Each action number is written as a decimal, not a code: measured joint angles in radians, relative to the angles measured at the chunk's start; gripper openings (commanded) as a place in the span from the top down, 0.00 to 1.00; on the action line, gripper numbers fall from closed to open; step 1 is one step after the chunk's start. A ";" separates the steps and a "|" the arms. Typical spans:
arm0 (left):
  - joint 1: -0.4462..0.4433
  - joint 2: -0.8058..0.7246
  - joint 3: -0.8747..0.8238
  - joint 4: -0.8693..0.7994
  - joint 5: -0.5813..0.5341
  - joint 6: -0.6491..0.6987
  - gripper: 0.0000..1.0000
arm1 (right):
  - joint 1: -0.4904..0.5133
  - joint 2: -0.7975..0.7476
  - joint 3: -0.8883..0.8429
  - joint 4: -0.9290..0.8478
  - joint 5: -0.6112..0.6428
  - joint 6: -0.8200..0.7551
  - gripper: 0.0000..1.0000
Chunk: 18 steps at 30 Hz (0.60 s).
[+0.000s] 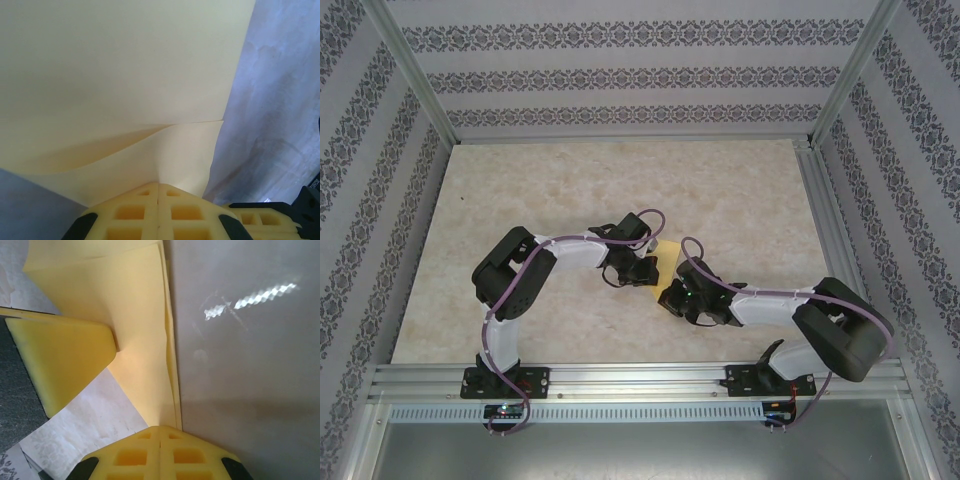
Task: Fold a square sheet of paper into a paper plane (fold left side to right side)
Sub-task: Third fold the triangle at the center of the table.
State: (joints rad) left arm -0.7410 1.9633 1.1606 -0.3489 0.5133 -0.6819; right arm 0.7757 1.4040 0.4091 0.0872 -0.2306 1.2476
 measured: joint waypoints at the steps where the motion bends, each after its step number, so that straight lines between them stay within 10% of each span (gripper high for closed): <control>1: 0.000 0.000 0.001 0.000 -0.002 0.000 0.87 | -0.003 -0.001 0.002 -0.007 0.000 -0.005 1.00; 18: 0.007 0.008 0.031 -0.040 -0.014 0.079 0.81 | -0.006 -0.008 0.009 -0.042 0.001 -0.043 1.00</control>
State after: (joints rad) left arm -0.7341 1.9717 1.1919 -0.3893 0.4988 -0.6033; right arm 0.7696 1.3960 0.4179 0.0452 -0.2295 1.2041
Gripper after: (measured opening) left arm 0.186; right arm 0.043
